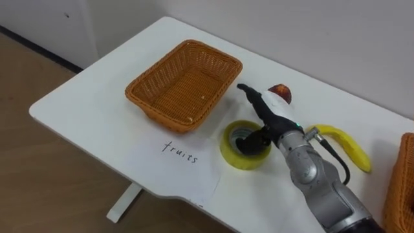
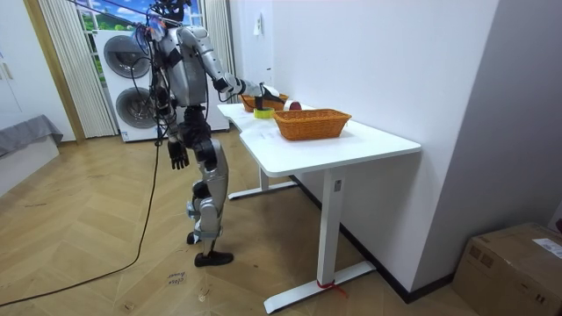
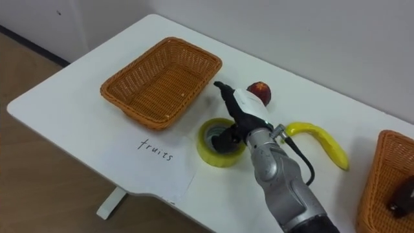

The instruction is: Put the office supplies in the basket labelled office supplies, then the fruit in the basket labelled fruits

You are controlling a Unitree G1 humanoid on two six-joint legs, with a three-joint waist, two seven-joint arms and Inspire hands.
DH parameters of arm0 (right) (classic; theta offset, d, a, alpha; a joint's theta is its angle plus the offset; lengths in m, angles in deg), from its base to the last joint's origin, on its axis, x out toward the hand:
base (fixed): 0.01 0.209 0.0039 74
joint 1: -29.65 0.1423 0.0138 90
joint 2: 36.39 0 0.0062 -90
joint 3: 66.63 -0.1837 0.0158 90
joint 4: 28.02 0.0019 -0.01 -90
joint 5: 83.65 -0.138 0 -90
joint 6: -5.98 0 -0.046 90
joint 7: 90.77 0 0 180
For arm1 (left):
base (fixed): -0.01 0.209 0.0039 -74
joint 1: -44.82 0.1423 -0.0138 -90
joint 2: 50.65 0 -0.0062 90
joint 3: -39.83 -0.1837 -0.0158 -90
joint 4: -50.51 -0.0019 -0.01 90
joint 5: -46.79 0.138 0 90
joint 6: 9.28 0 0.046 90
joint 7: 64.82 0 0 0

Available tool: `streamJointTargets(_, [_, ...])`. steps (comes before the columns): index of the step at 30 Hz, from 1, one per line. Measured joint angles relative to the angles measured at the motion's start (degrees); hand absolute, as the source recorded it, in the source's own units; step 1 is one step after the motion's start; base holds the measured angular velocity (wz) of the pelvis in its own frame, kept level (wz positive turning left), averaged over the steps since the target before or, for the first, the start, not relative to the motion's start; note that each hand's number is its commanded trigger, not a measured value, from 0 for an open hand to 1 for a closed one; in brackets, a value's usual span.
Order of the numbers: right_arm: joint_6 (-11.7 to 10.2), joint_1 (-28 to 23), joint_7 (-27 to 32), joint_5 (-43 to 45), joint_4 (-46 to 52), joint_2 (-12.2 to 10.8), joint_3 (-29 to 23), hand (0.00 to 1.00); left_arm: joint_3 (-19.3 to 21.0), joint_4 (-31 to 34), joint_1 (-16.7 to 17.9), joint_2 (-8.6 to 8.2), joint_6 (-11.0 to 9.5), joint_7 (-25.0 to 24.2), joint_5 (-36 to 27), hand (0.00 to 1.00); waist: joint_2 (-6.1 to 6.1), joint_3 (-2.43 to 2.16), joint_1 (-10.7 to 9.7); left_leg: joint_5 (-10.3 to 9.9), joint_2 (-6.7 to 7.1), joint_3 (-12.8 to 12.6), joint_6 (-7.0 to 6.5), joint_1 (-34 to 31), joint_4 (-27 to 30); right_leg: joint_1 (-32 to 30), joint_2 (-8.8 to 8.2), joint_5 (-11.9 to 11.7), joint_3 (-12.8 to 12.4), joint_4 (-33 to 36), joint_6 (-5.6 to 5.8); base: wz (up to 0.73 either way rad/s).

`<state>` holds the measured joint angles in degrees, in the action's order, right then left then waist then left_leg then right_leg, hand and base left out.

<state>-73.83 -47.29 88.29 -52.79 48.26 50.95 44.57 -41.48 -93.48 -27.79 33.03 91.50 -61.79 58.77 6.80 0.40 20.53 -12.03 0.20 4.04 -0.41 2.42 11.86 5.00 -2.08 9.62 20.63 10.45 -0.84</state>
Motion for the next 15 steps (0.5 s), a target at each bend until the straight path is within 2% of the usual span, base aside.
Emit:
streamJointTargets(5, [2.0,1.6,-3.8,-0.1,-1.7,0.5,-0.8,0.0,0.1,1.4,-0.2,0.16,0.9,0.0,0.1,0.0,0.51,0.07,0.0,0.1,0.39,-0.1,-0.21,0.1,0.0,0.6,-0.21,0.1,-0.1,-0.9,0.16,0.02])
streamJointTargets(10, [2.7,2.0,-5.9,-1.5,-2.7,0.4,-2.0,0.0,0.1,1.7,-0.3,0.14,3.0,0.0,0.1,0.0,0.88,0.05,0.2,0.1,0.52,-0.1,-0.37,0.2,-0.1,0.6,-0.31,0.1,0.0,-0.9,0.34,0.01])
streamJointTargets(12, [3.6,2.7,-6.4,-1.5,-3.6,0.4,-2.2,0.0,0.2,2.2,-0.2,0.15,3.3,0.0,0.1,0.0,0.88,0.05,0.2,0.1,0.51,-0.1,-0.39,0.2,-0.1,0.6,-0.31,0.1,0.0,-0.9,0.36,0.0])
streamJointTargets(15, [3.7,4.4,-7.8,-2.2,-6.4,0.3,-2.2,0.0,0.1,2.6,-0.4,0.18,3.8,-0.2,0.0,0.0,0.86,0.05,0.2,0.1,0.47,0.0,-0.38,0.2,-0.1,0.7,-0.26,0.1,0.1,-0.9,0.36,0.0])
